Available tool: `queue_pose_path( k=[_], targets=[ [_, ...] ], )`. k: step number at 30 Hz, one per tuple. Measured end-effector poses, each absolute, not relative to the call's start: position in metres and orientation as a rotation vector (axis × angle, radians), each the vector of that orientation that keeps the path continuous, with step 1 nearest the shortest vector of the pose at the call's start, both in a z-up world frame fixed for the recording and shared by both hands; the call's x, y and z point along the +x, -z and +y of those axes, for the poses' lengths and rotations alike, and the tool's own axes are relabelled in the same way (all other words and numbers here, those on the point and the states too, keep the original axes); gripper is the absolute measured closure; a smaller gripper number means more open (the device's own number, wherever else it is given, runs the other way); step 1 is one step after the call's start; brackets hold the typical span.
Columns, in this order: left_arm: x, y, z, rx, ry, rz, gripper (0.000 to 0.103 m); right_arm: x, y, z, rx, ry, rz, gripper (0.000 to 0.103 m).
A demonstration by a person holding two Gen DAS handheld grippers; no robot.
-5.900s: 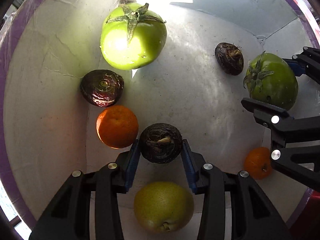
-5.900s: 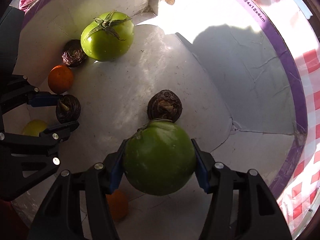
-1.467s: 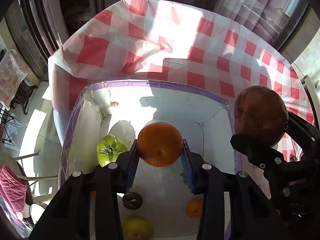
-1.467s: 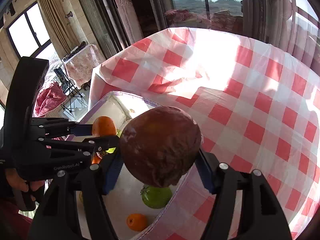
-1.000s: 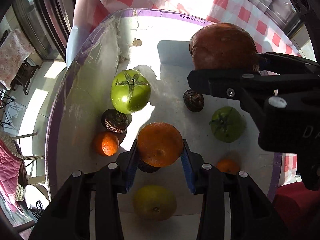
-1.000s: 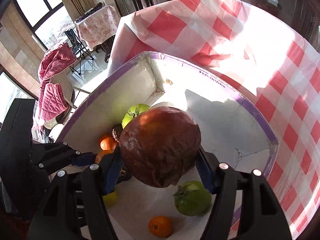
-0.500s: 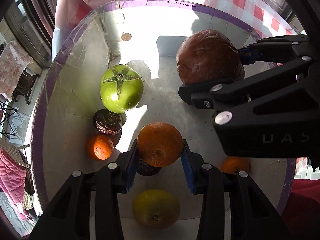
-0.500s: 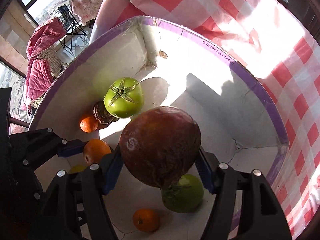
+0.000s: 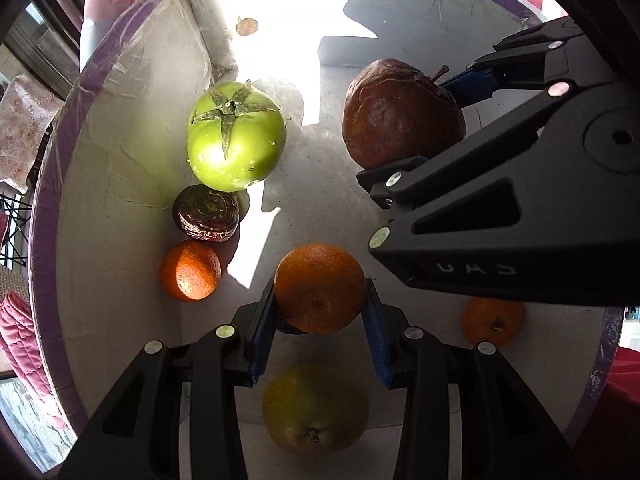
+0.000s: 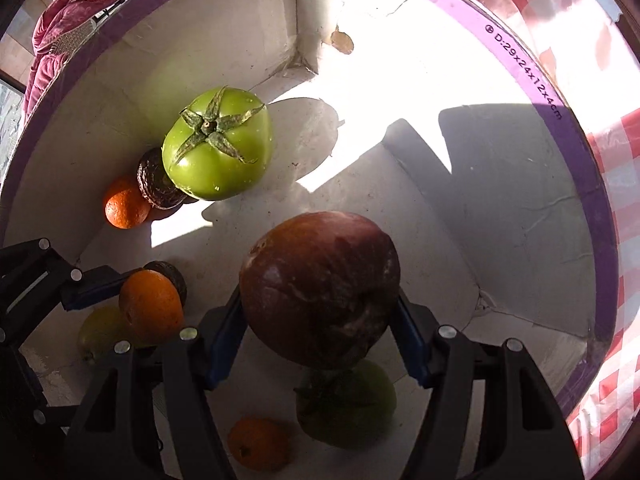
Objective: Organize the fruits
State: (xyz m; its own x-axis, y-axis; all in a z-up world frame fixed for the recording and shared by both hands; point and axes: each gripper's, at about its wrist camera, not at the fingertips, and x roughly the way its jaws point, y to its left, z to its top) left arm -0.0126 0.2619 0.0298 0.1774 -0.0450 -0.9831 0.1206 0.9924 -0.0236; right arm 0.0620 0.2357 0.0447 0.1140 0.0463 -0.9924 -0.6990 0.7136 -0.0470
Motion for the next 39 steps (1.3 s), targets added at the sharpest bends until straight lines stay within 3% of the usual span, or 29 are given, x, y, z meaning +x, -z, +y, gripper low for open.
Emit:
queue_pose_path(
  k=[14,18,24,30,35,37,39],
  targets=[
    [-0.019,-0.039,0.287,-0.044,0.057,1.334,0.062,0.082,-0.067,0.256,-0.553,-0.592,1.246,0.037],
    [-0.018,-0.042,0.283,-0.028,0.042,1.323,0.044,0.091,-0.075,0.253,-0.52,-0.585,1.245,0.036],
    [-0.015,-0.046,0.286,-0.029,-0.02,1.325,0.016,0.102,-0.07,0.226,-0.499,-0.564,1.243,0.024],
    [-0.017,-0.063,0.295,-0.086,-0.051,1.231,0.015,0.1,-0.088,0.21,-0.404,-0.614,1.213,0.02],
    [-0.032,-0.102,0.289,-0.113,-0.112,1.006,0.015,0.072,-0.116,0.181,-0.362,-0.685,1.15,0.015],
    [-0.036,-0.118,0.281,-0.037,-0.178,0.955,0.004,0.064,-0.126,0.185,-0.293,-0.698,1.13,0.014],
    [-0.041,-0.131,0.278,-0.009,-0.204,0.906,0.004,0.056,-0.138,0.177,-0.26,-0.706,1.101,0.013]
  ],
)
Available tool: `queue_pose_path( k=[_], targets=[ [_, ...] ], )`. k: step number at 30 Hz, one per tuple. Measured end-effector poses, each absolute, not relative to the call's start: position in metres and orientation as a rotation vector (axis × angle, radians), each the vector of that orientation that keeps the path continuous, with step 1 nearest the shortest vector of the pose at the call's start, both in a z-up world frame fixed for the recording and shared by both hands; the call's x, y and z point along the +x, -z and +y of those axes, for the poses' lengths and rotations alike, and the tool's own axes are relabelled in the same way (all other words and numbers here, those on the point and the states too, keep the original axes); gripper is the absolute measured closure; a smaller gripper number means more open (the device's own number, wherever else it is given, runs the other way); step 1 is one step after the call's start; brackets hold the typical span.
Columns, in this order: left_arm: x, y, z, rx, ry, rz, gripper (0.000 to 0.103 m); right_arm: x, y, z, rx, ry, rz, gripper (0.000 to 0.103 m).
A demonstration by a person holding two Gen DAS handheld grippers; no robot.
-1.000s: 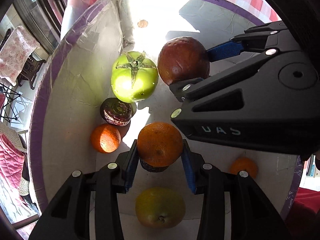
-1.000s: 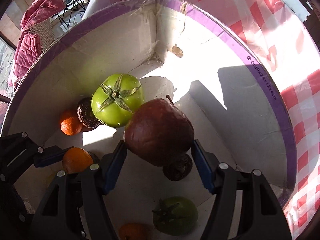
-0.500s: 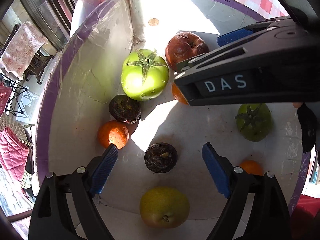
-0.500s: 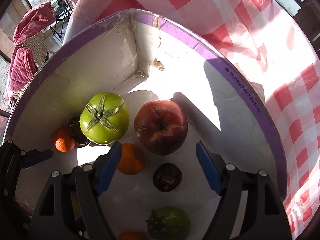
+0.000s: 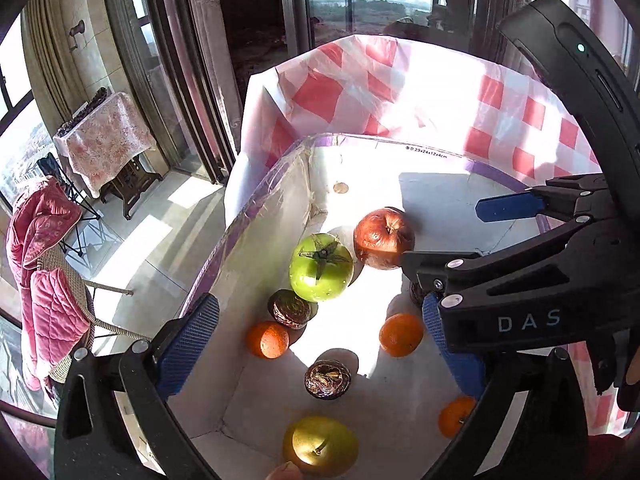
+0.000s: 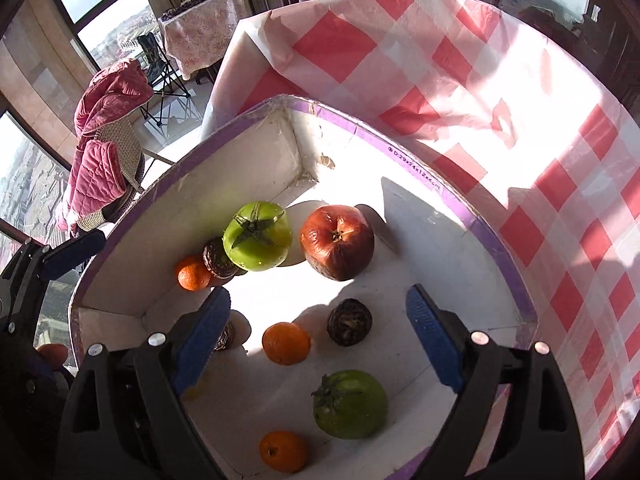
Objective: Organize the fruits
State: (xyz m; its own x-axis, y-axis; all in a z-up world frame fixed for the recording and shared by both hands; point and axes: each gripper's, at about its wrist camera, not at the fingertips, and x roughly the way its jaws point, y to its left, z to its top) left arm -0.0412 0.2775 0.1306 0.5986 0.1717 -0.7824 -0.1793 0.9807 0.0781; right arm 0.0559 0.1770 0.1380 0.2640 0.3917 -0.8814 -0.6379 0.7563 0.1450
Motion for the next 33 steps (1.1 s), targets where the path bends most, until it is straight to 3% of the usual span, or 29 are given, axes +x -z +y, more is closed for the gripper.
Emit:
queue_pose_path(
  k=[3,12,33],
  targets=[
    [-0.045,-0.144,0.269,0.011,-0.3,0.895,0.004,0.043,-0.15,0.169,-0.236,-0.719,1.046,0.013],
    [-0.055,-0.12,0.275,0.026,-0.442,1.076,0.004,0.027,-0.169,0.15,-0.178,-0.691,0.988,0.01],
    [-0.047,-0.081,0.298,-0.074,-0.35,1.212,0.004,0.003,-0.116,0.17,-0.463,-0.632,1.128,0.01]
  ],
)
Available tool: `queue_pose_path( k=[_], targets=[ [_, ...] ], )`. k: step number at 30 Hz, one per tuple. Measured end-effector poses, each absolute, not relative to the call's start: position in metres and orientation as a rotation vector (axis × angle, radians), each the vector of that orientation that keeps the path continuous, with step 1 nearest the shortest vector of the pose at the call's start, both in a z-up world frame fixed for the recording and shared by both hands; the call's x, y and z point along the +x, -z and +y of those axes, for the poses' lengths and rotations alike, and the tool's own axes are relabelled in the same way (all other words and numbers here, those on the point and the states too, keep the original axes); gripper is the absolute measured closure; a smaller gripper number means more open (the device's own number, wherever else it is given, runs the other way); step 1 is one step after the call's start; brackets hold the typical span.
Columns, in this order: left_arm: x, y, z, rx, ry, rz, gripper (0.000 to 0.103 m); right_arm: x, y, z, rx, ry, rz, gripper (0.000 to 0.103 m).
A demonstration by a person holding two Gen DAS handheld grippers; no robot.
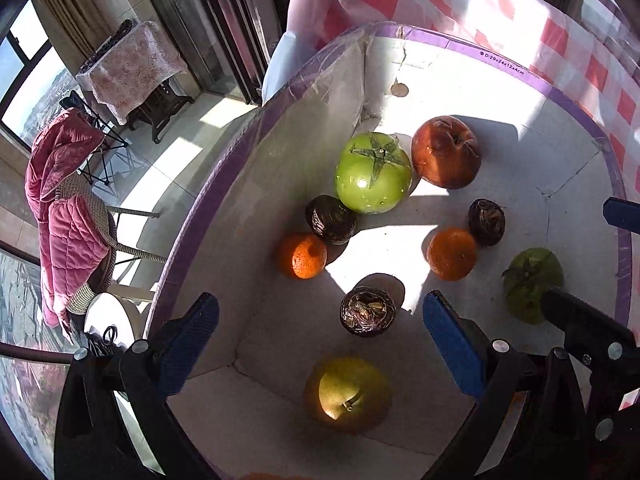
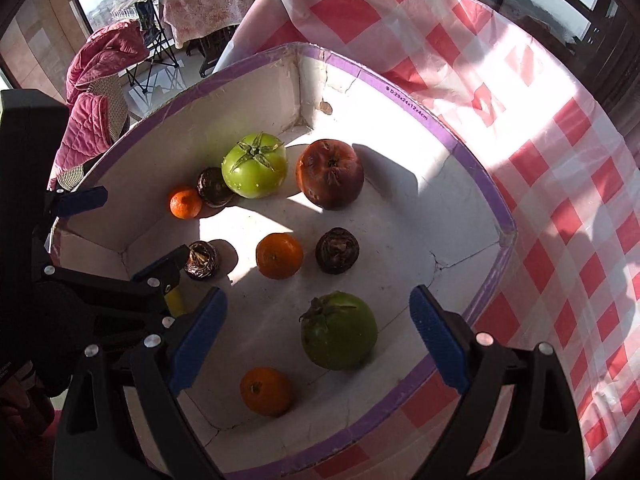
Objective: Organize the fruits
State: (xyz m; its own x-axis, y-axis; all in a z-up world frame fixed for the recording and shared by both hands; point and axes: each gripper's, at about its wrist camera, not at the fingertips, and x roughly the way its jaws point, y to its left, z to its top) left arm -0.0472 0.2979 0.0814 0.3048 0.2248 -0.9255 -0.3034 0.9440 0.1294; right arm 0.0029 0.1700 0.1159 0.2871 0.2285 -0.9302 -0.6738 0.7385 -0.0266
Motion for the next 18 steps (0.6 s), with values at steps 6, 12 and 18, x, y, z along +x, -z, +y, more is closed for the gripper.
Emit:
queue_pose_path(
  k=[6,12,18],
  targets=[
    [-0.048,-0.077,0.301,-0.088,-0.334,1.221,0.004,0.005,-0.113,0.173,-0.471,-0.612,1.142,0.01],
    [-0.052,-0.07,0.303,-0.072,-0.326,1.237,0.004,0.002,-0.106,0.177,-0.513,-0.594,1.151,0.009],
    [-0.054,-0.07,0.305,-0.086,-0.326,1.233,0.004,0.003,-0.103,0.176,-0.52,-0.577,1.162,0.009]
  ],
)
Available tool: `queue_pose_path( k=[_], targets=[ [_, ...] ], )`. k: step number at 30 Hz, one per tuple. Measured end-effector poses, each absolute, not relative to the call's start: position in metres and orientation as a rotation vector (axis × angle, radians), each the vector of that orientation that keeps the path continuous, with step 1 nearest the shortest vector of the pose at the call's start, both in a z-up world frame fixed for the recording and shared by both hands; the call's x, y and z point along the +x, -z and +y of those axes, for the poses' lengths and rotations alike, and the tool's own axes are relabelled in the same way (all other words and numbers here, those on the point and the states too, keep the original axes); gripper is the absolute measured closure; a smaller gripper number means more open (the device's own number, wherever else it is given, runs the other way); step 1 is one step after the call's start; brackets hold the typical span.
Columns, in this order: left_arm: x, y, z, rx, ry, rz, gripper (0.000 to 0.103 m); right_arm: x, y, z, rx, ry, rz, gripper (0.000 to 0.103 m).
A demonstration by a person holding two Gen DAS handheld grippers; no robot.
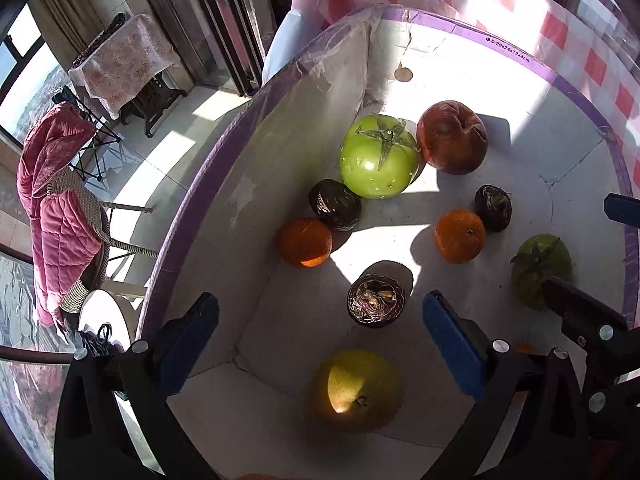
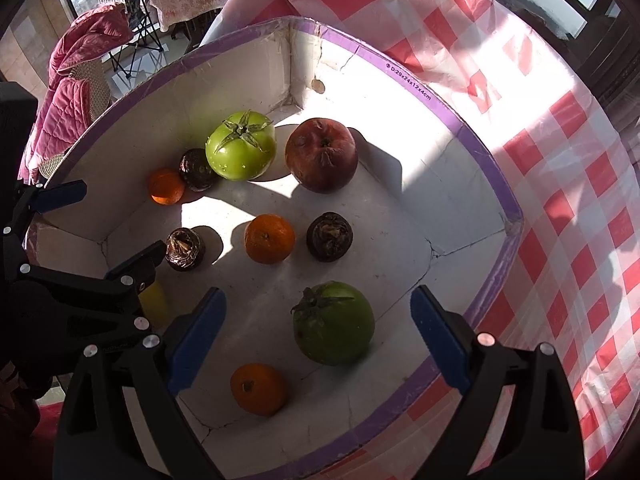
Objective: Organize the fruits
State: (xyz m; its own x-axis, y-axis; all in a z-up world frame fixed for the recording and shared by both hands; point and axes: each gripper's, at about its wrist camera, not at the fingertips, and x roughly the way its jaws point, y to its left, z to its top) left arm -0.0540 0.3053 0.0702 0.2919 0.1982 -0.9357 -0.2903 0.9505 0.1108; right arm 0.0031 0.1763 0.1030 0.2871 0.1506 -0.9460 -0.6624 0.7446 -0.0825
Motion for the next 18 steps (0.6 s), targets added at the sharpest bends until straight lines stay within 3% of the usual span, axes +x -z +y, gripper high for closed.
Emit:
queue_pose_path(
  k=[18],
  targets=[
    [-0.055,-0.069,0.309,-0.096,-0.327,1.238,0.004,-0.002,-0.09,0.181,-0.629,-0.566,1.179,0.008]
  ],
)
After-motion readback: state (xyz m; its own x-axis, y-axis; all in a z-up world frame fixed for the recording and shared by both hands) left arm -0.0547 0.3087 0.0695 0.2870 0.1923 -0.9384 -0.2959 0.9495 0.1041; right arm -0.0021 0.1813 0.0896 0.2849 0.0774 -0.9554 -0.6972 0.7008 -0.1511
